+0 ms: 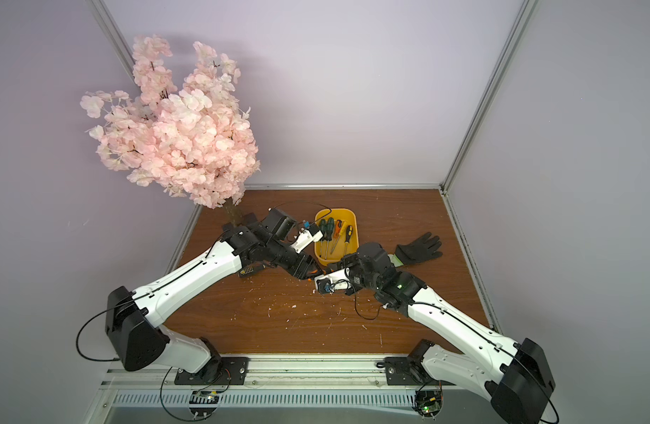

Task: Put the screwdriver on the desktop into the storage box
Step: Pick up the screwdriver from the center of the board, then place the screwdriver in the storage box.

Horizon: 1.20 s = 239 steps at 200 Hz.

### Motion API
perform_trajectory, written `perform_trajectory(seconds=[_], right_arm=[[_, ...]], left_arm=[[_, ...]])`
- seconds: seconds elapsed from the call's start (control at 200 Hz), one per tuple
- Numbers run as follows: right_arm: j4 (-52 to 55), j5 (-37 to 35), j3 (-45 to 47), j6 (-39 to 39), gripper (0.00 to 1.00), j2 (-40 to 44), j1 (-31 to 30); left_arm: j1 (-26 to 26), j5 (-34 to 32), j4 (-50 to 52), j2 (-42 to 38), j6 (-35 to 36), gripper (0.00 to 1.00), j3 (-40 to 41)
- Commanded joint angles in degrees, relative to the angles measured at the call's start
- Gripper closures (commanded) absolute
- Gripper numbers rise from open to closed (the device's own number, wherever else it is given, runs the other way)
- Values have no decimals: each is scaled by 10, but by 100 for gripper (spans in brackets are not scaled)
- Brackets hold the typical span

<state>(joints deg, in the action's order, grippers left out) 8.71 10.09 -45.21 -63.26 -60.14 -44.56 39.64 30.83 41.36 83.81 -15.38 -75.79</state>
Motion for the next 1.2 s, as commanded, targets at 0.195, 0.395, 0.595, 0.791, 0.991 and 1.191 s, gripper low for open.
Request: perform_trajectory(seconds=[0.195, 0.395, 0.595, 0.791, 0.991, 1.191], right_arm=[[-111, -52, 26, 161, 93, -4, -1], [-160, -71, 10, 260, 94, -58, 7], [-198, -89, -43, 385, 94, -135, 18], [-232, -103, -105, 520, 93, -213, 46], [-262, -122, -155, 692, 94, -292, 93], [-242, -155, -205, 822, 93, -366, 118]], left_arm=[[-66, -205, -41, -122, -80, 31, 36], [-66, -258, -108, -231, -131, 27, 129], [-66, -248, -153, -310, -175, 27, 223], [-66, -235, -161, -345, -205, 27, 271], [-65, -231, -166, -373, -227, 27, 301], [-66, -221, -167, -386, -233, 27, 316]])
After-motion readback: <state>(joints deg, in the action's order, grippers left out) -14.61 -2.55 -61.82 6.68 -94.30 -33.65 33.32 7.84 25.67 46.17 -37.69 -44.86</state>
